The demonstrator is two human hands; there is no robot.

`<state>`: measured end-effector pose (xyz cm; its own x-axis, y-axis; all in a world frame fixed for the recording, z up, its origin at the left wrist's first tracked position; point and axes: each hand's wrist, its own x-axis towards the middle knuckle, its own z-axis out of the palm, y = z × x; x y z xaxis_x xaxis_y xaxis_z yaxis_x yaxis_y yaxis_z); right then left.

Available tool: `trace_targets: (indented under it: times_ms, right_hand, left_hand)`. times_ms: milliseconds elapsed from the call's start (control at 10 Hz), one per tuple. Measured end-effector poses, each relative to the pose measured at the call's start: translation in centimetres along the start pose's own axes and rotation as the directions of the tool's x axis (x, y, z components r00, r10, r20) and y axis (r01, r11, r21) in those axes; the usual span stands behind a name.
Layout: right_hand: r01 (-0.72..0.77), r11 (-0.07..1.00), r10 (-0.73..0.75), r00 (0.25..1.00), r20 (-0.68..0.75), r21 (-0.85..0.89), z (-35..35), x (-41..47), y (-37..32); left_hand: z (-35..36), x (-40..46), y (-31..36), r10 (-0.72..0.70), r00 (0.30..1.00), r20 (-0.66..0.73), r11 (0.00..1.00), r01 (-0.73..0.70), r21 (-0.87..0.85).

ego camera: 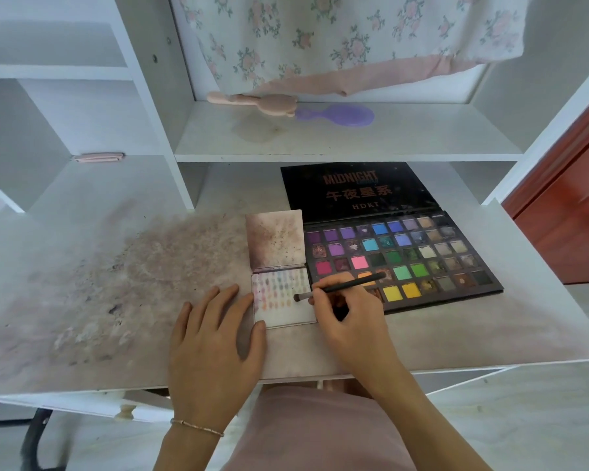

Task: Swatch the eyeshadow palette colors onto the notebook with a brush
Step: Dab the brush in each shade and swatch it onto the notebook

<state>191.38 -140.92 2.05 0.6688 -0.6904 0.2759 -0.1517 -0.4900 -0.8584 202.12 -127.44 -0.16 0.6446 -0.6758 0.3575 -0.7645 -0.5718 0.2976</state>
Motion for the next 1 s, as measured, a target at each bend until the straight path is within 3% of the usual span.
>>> trace_targets:
  times_ms: [1000]
  right_hand:
    - [0.005,0.997,-0.002,0.999,0.038,-0.079,0.13,0.05,0.17]
  left_hand:
    - [-0.24,-0.01,0.14,0.002,1.000,0.012,1.000,-0.002,0.002]
